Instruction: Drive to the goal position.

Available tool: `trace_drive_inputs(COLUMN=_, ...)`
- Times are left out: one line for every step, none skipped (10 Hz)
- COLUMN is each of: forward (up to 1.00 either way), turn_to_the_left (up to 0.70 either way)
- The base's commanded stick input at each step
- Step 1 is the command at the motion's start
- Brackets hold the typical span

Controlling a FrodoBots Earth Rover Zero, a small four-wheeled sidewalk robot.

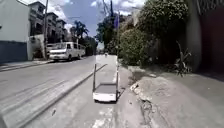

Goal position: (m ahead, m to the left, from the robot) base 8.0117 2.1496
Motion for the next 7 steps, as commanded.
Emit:
trace_drive_inputs(forward=0.64, turn_to_the_left=0.34)
trace_drive_inputs(forward=0.27, turn_to_the_left=0.31)
trace_drive_inputs(forward=0.0, turn_to_the_left=0.1)
trace_drive_inputs(forward=0.0, turn_to_the_left=0.03)
trace_drive_inputs(forward=0.0, turn_to_the_left=0.0)
trace_drive_inputs(forward=0.0, turn_to_the_left=0.0)
trace_drive_inputs(forward=0.0, turn_to_the_left=0.33)
